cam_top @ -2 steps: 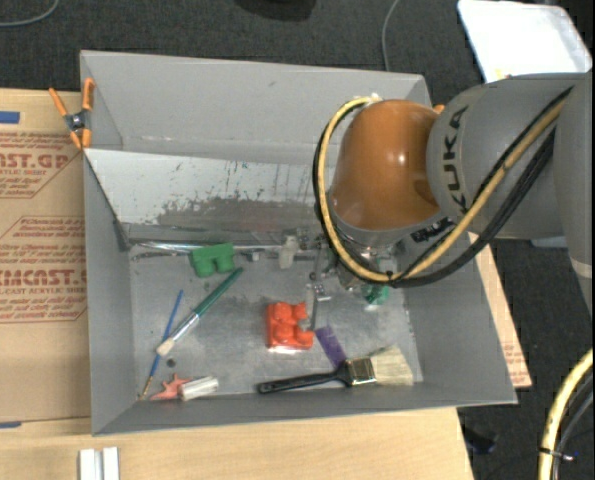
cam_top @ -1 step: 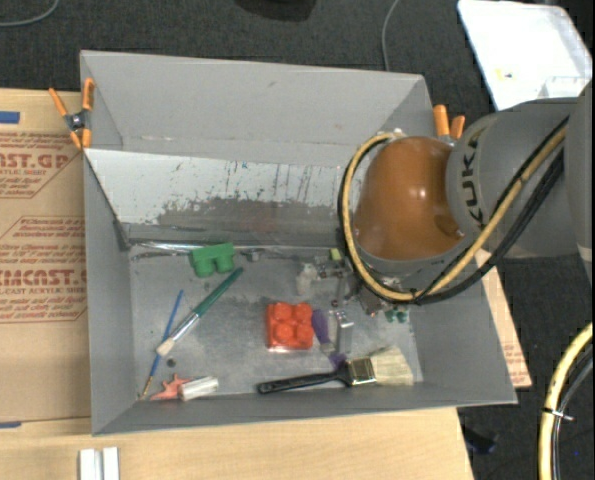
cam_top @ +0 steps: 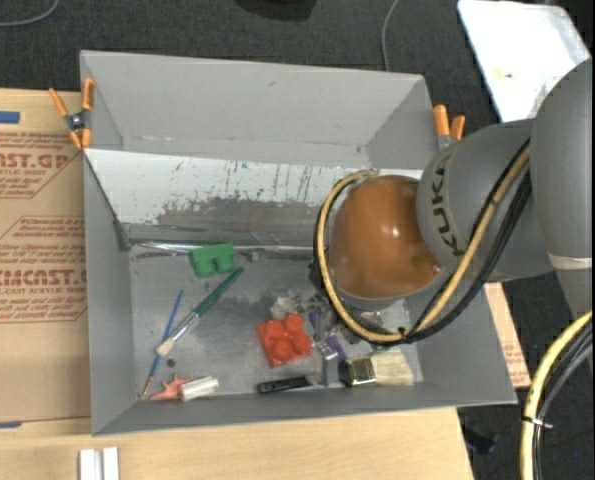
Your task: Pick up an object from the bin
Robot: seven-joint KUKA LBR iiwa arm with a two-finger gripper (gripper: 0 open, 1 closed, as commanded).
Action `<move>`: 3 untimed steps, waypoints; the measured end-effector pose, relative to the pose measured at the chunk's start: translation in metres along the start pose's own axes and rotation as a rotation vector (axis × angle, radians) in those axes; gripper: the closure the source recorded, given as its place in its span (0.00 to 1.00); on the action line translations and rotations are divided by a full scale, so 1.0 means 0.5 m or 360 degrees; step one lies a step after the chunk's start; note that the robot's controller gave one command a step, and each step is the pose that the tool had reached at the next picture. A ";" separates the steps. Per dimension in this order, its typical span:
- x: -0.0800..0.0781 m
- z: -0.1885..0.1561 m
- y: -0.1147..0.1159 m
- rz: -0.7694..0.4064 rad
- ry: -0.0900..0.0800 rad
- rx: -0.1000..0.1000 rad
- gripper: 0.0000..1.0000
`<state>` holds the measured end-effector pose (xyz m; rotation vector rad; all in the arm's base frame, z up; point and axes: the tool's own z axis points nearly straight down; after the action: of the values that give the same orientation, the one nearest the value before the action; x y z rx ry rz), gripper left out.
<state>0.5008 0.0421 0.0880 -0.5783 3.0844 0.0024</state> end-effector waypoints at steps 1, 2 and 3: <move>0.001 0.019 0.033 -0.0096 -0.0004 -0.0004 0.00; 0.015 0.023 0.034 -0.0100 -0.0033 0.0002 1.00; 0.015 0.023 0.034 -0.0100 -0.0033 0.0002 1.00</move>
Offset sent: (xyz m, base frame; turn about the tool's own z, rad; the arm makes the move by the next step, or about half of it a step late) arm -0.0192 0.0109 -0.0165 -0.0655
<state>0.4877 0.0550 0.0763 -0.6701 3.0446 0.0061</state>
